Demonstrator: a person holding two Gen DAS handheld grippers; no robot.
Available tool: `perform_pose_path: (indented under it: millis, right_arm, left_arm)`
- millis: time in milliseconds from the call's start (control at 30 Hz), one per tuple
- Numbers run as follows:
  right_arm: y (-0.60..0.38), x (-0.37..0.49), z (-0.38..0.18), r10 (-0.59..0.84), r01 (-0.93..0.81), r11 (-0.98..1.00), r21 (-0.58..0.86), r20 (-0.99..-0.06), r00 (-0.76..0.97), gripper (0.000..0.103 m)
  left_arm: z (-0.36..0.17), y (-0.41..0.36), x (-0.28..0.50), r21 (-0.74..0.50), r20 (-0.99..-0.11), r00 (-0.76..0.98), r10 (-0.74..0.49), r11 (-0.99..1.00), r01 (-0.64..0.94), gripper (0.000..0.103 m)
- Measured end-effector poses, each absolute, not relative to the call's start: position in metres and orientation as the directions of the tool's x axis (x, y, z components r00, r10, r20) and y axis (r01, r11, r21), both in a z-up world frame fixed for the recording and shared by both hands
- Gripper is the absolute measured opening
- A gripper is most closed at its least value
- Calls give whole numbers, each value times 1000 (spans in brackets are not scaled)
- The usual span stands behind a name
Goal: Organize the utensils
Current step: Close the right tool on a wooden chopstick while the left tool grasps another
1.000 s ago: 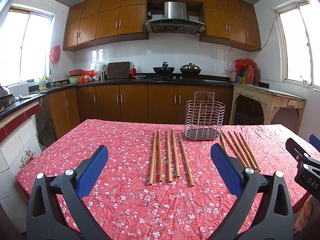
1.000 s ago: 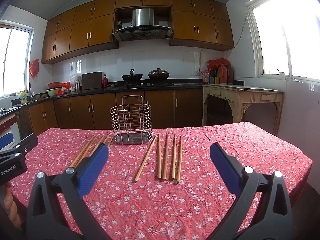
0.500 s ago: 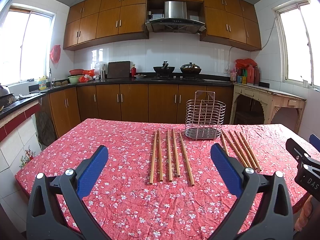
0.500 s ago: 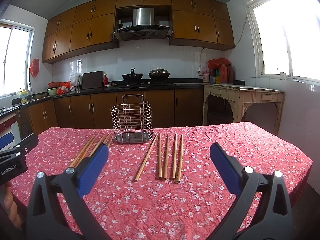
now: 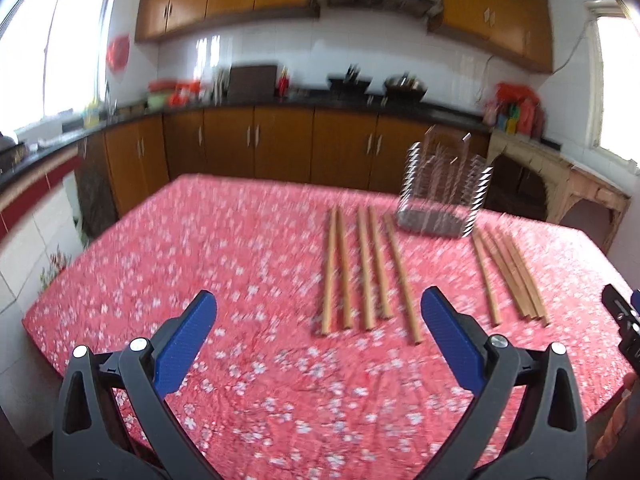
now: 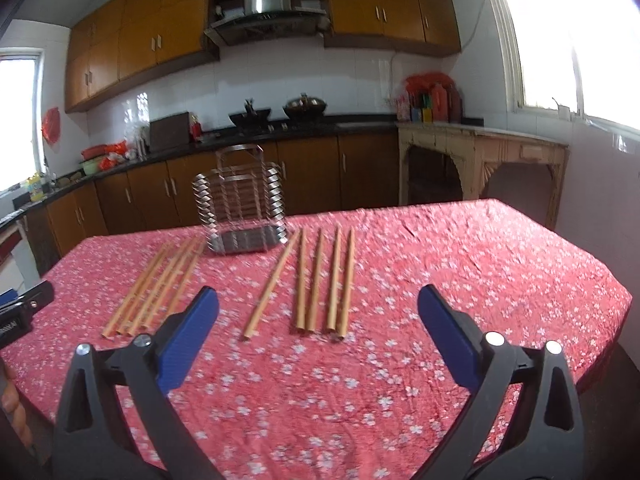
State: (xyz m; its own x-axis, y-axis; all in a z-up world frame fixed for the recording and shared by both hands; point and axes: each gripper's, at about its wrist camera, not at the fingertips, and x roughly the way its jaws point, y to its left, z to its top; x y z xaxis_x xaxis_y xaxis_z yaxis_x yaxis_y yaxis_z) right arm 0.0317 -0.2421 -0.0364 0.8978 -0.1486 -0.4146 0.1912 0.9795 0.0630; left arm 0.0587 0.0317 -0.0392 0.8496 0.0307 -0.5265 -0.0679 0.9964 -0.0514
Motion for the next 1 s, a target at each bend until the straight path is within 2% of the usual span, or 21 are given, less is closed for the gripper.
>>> perform_pose_path:
  millis: [33, 133, 233, 333, 400, 633, 767, 867, 933, 1000]
  right_arm:
    - [-248, 41, -40, -159, 206, 977, 56, -449, 879, 86]
    - [-269, 72, -50, -163, 234, 970, 60, -552, 818, 66]
    - [-287, 105, -62, -136, 242, 966, 86, -629, 766, 51]
    - [-297, 131, -74, -127, 245, 966, 80, -678, 724, 41]
    - [-300, 146, -82, -117, 243, 967, 80, -707, 697, 36]
    - [-302, 183, -105, -79, 242, 965, 98, -774, 628, 28]
    - [-301, 192, -110, -73, 234, 968, 92, -786, 614, 27]
    - [-298, 198, -111, -93, 237, 969, 69, -786, 611, 18]
    - [-297, 204, -113, -105, 241, 969, 58, -786, 609, 8]
    - [-302, 208, -114, -107, 256, 964, 66, -787, 608, 8]
  left_arm:
    - [-40, 36, 64, -55, -552, 833, 34, 995, -77, 101]
    - [-50, 51, 90, -90, -637, 771, 11, 992, -89, 101]
    - [-60, 62, 111, -136, -691, 723, -26, 986, -95, 101]
    - [-65, 67, 123, -164, -712, 700, -56, 983, -88, 101]
    - [-67, 66, 130, -157, -719, 692, -55, 984, -85, 101]
    - [-76, 60, 155, -98, -741, 670, -38, 994, -52, 100]
    - [-80, 55, 163, -84, -752, 657, -46, 996, -27, 89]
    - [-86, 52, 170, -83, -763, 644, -54, 996, -15, 82]
    - [-89, 50, 173, -83, -770, 636, -57, 996, -12, 78]
    - [-92, 48, 174, -76, -774, 630, -53, 997, -9, 75]
